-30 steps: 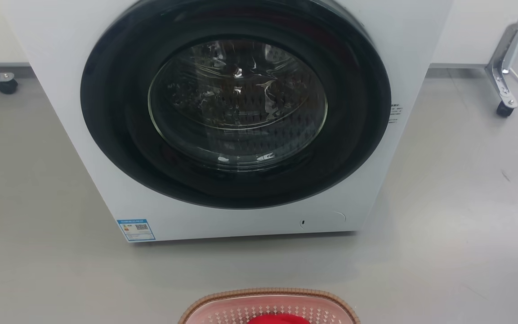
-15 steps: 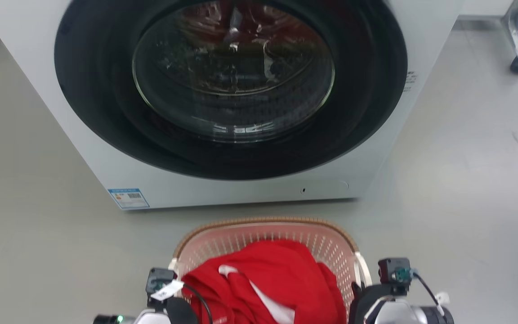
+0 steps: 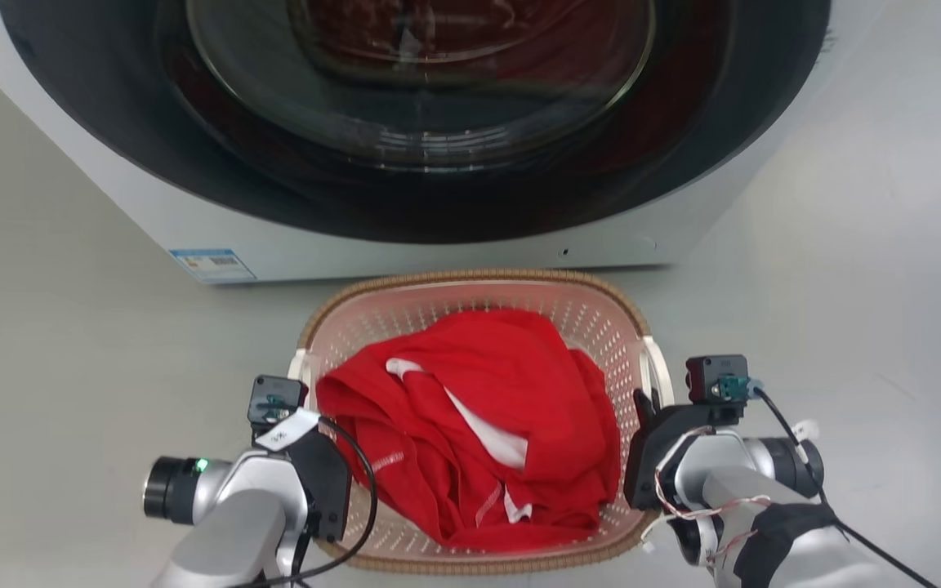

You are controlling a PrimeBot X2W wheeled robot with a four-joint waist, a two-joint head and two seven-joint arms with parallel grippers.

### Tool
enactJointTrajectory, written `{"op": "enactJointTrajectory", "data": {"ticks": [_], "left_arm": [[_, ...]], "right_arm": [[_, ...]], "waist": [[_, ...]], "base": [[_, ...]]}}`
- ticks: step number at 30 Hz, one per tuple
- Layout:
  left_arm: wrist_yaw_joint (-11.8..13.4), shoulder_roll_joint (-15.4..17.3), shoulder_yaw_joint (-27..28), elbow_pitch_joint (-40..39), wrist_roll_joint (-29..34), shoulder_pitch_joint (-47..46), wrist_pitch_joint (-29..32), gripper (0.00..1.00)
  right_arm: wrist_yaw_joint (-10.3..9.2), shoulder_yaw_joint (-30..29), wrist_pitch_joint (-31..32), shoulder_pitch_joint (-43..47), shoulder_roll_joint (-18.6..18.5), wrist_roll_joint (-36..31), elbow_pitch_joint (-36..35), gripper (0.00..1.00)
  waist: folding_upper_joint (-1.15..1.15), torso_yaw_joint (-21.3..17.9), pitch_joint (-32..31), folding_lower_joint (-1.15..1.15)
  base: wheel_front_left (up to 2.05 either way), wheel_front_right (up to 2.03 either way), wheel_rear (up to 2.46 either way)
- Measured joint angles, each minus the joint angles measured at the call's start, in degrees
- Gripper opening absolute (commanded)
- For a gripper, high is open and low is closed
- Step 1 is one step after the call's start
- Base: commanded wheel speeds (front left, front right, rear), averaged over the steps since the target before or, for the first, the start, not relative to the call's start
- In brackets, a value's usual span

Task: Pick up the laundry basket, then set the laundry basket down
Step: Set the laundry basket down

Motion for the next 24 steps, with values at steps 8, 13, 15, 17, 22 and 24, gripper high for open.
{"op": "enactJointTrajectory", "data": {"ticks": [8,13,15,17,22,24], "left_arm": [[0.0,0.3,0.2,0.1,0.4,-4.7,-0.8,0.0],[0.4,0.2,0.3,0.2,0.7,-7.1,-1.2,0.0],[0.4,0.2,0.4,0.2,0.7,-8.1,-1.4,0.0],[0.4,0.2,0.5,0.3,0.8,-9.0,-1.5,0.0],[0.4,0.1,0.7,0.5,0.8,-11.0,-2.3,0.0],[0.4,0.0,0.7,0.6,0.9,-11.1,-2.5,0.0]], "right_arm": [[0.0,0.2,-0.6,-5.0,0.0,-0.6,0.9,0.0],[0.0,0.3,-0.9,-7.9,0.0,-1.1,1.8,0.0],[0.0,0.3,-1.0,-9.0,0.0,-1.4,2.0,0.0],[0.0,0.3,-1.0,-10.2,0.0,-1.5,2.1,0.0],[0.0,0.4,-1.9,-11.9,-0.1,-1.7,2.4,0.0],[0.0,0.5,-2.0,-12.4,-0.2,-1.9,2.6,0.0]], "waist": [[0.0,0.3,6.8,0.0],[0.0,0.4,11.1,0.0],[0.0,0.5,12.8,0.0],[0.0,0.5,14.5,-0.01],[0.0,0.7,18.6,0.0],[0.0,0.9,20.0,0.0]], "base": [[0.0,0.0,0.0],[0.0,0.0,0.0],[0.0,0.0,0.0],[0.0,0.0,0.0],[0.0,0.0,0.0],[0.0,0.0,0.0]]}}
